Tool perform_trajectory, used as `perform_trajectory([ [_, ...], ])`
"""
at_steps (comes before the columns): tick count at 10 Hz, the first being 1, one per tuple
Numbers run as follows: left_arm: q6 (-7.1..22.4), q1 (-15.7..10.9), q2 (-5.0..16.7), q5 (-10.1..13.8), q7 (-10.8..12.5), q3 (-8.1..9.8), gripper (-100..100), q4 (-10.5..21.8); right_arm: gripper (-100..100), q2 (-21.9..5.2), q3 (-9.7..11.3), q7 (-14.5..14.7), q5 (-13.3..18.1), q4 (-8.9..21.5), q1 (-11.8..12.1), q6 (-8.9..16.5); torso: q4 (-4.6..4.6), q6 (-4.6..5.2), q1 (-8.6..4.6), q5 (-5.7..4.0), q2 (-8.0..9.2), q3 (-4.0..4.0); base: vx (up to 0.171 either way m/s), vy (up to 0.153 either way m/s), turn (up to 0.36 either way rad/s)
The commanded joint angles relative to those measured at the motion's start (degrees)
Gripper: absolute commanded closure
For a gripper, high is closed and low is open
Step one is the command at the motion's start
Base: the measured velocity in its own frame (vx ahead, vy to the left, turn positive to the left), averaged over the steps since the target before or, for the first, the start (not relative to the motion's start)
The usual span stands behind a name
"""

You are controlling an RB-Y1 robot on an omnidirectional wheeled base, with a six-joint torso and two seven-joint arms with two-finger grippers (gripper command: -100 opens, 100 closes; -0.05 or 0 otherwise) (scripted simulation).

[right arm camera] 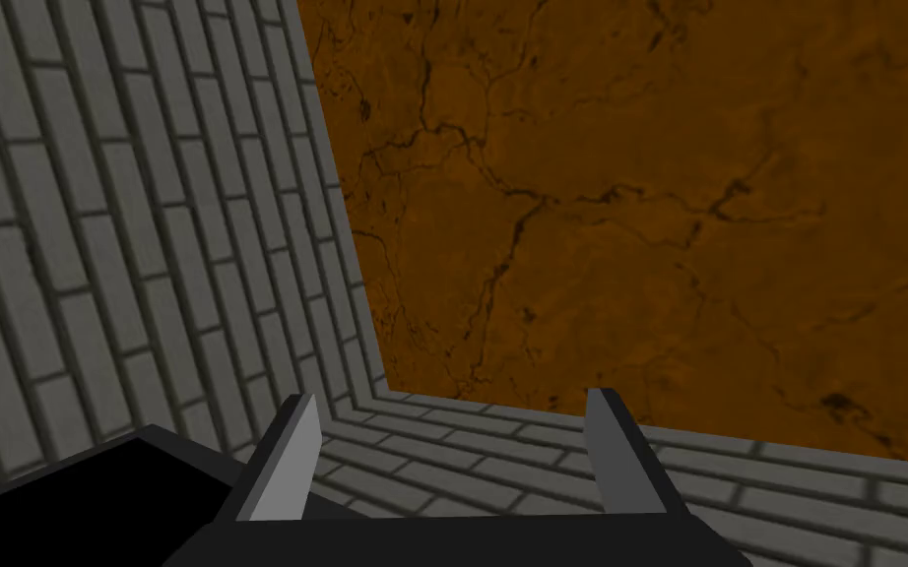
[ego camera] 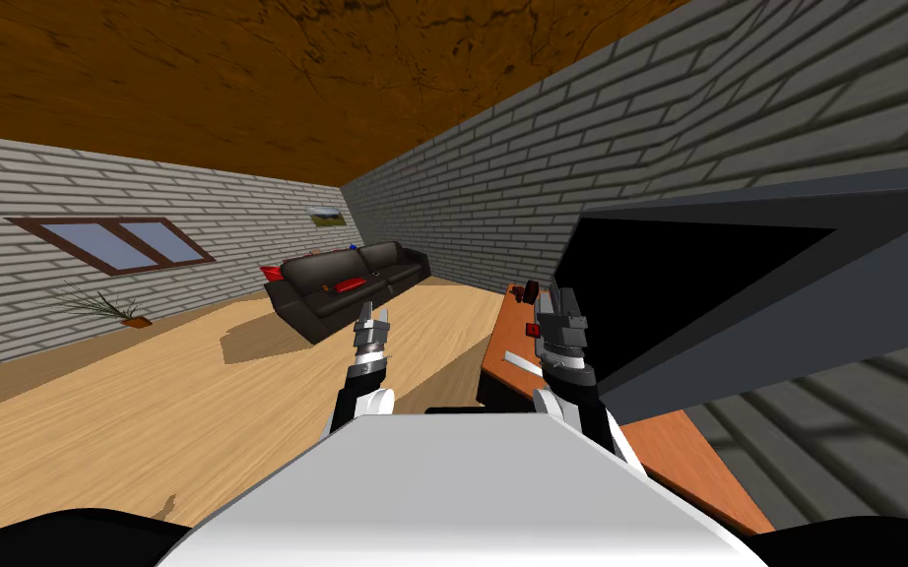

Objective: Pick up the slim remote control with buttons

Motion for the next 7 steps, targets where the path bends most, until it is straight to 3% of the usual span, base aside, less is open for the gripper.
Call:
perform_trajectory([
  [1, 0.00, 0.00, 0.00, 0.00, 0.00, 0.00, 0, 0.00, -100, -1.87, 0.14, 0.07, 0.12, 0.03, 0.25, 0.21, 0.00, 0.00, 0.00, 0.00, 0.00, 0.00, -0.040, 0.013, -0.010],
  [5, 0.00, -0.02, -0.01, 0.00, 0.00, -0.01, 0, 0.00, -100, -6.99, 1.38, 0.59, 0.86, 0.48, 0.99, 1.38, 0.11, 0.00, 0.24, 0.05, 0.50, 0.29, -0.121, 0.058, 0.000],
  [7, 0.00, -0.02, -0.01, 0.00, 0.00, -0.01, 0, 0.00, -100, -9.45, 2.65, 1.08, 1.43, 1.17, 1.29, 2.25, 0.13, 0.00, 0.39, 0.08, 0.61, 0.35, -0.161, 0.110, 0.038],
])
